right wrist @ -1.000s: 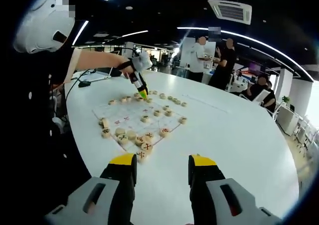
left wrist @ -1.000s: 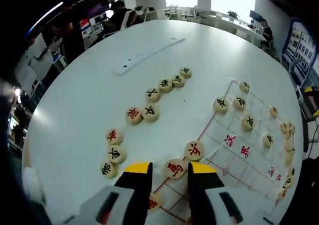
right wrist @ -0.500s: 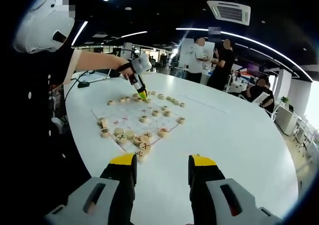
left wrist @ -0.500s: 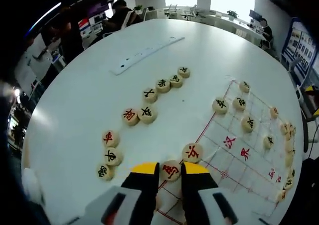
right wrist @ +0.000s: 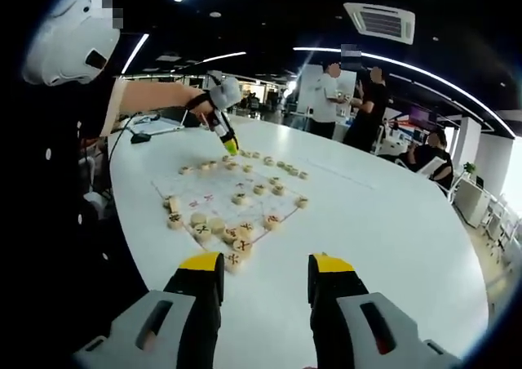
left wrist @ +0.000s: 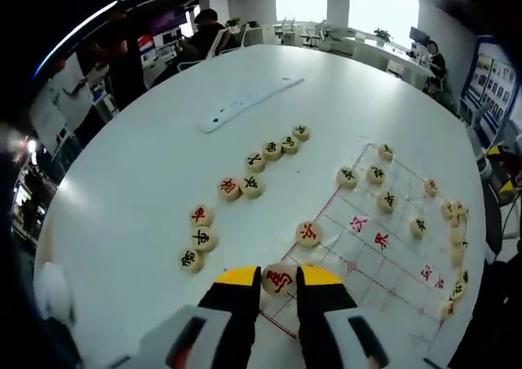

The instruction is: Pick up the chess pieces one by one and place each piece onto its starting position on the chessboard, setting the pieces on their correct points until all the chess pieces are arranged in the starting layout

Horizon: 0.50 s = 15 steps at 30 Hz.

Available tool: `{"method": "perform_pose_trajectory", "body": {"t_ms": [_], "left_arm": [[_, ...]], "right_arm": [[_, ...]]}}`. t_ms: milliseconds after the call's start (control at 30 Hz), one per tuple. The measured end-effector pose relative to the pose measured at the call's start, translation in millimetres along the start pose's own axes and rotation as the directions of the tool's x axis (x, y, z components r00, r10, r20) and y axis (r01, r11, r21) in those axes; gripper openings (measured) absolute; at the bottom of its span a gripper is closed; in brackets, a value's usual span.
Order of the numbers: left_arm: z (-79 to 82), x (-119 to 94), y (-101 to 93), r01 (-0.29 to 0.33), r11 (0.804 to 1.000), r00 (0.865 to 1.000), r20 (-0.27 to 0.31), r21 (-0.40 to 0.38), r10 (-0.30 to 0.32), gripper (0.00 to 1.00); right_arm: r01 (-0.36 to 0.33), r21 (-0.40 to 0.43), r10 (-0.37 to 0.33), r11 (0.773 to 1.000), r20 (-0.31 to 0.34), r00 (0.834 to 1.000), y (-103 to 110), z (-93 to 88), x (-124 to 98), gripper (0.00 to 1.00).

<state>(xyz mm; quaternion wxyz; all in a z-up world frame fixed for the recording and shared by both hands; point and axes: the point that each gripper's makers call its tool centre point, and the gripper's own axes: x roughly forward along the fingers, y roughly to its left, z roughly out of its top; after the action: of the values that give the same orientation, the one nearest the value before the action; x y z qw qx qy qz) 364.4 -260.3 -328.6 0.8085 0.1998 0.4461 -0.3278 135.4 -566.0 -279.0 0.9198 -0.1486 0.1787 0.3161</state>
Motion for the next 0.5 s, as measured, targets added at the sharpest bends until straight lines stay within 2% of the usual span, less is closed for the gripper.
{"method": "perform_pose_trajectory", "body": {"t_ms": [100,267,500], "left_arm": [[-9.9,-8,-1.1,-0.004,1.0,1.0,0.004,0.0,0.004,0.2],[-24.4,-10,1.9,-0.006,1.0,1.0,-0.002,-0.013,0.006,0.2],[-30.4,-2,10.2,-0.02,0.999,1.0,-0.012,-0.039,0.019,0.2]], "right_arm": [[-0.014,-0.012,0.014,1.0,0.007,1.0,4,4.7,3,0.42],[-0.031,-0.029,0.031,0.999,0.011,0.999,10,8.9,5,0.42],[-0.032,-0.038,0.033,0.999,0.009,0.999,13,10.3,3,0.42]]}}
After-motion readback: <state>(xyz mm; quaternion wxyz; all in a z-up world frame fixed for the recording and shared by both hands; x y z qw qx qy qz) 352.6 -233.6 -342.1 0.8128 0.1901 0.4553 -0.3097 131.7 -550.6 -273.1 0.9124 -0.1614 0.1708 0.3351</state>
